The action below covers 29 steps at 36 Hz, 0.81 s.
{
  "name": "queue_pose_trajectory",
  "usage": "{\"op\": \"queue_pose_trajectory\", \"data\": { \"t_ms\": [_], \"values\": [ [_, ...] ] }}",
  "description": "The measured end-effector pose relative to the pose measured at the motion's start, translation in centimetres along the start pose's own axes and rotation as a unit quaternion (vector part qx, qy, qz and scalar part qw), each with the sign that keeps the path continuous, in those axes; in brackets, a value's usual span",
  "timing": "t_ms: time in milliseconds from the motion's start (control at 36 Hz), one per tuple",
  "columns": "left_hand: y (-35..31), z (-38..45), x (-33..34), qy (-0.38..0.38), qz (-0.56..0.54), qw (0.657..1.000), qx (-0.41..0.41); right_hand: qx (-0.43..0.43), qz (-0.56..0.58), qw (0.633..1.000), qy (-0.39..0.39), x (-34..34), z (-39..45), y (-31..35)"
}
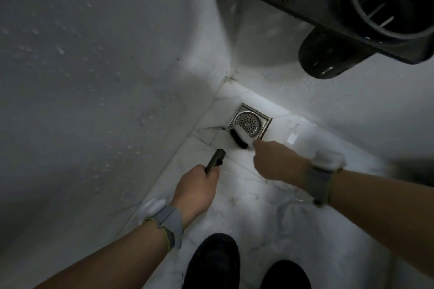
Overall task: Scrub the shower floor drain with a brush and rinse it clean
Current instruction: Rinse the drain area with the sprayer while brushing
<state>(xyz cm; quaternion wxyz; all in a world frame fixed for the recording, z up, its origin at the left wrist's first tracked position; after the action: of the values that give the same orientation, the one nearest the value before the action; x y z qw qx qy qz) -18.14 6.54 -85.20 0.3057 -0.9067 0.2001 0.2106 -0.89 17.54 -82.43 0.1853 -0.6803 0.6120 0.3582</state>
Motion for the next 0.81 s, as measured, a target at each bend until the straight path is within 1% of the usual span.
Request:
{"op": "queue_pose_trajectory", "data": {
  "t_ms": [56,83,139,194,250,306,361,444,528,611,694,750,806],
  "values": [
    [-0.2,0.0,0.0,0.0,0.0,1.0,0.003,0.015,-0.04,0.999,0.015,-1.2,0.6,-1.5],
    [-0.3,0.0,0.0,-0.001,0.001,1.0,0.005,0.02,-0.044,0.999,0.005,-2.4,1.2,-1.7],
    [-0.4,0.0,0.1,0.0,0.001,1.0,0.008,0.026,-0.043,0.998,-0.039,-3.9,2.1,-1.4],
    [-0.4,-0.1,0.4,0.005,-0.001,1.0,0.007,0.008,-0.031,0.998,-0.058,-3.1,2.1,-0.2],
    [-0.2,0.0,0.5,0.007,-0.005,1.0,0.005,-0.011,-0.011,0.999,-0.045,-0.9,1.2,0.7],
    [0.0,-0.1,0.5,0.006,-0.004,1.0,0.002,-0.01,-0.03,0.998,-0.047,0.2,0.1,0.5],
    [0.2,0.0,0.5,0.009,-0.003,1.0,0.0,0.0,-0.064,0.997,-0.036,-0.3,-0.3,-0.7],
    [0.2,0.1,0.5,0.01,0.0,1.0,-0.003,-0.011,-0.111,0.993,-0.027,-2.6,1.2,-1.4],
    [0.1,0.2,0.7,0.012,0.004,1.0,0.0,-0.015,-0.095,0.993,-0.062,-3.6,2.5,-0.1],
    [0.1,0.0,0.8,0.012,-0.003,1.0,-0.002,-0.025,-0.087,0.995,-0.052,-1.5,2.0,0.1],
    [0.6,0.1,0.6,0.014,-0.001,1.0,-0.003,-0.034,-0.163,0.984,-0.062,-1.0,0.6,-1.9],
    [1.0,0.3,0.5,0.016,-0.006,1.0,-0.005,-0.021,-0.239,0.967,-0.08,-2.3,0.5,-3.2],
    [1.0,0.5,0.4,0.015,-0.01,1.0,-0.007,-0.028,-0.268,0.96,-0.082,-4.0,1.1,-3.4]
  ]
}}
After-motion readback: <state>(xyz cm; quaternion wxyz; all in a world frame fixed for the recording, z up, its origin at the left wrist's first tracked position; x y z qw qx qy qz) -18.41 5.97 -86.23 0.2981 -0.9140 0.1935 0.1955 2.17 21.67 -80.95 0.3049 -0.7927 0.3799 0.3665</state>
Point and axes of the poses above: each hand's wrist, its own z-axis towards the middle knuckle, its own x-axis out of the palm, y = z × x, the point moved 6 cm from there along z, towards the middle knuckle, and after that the axes turned 3 degrees about -x, right-handed, at the moved point
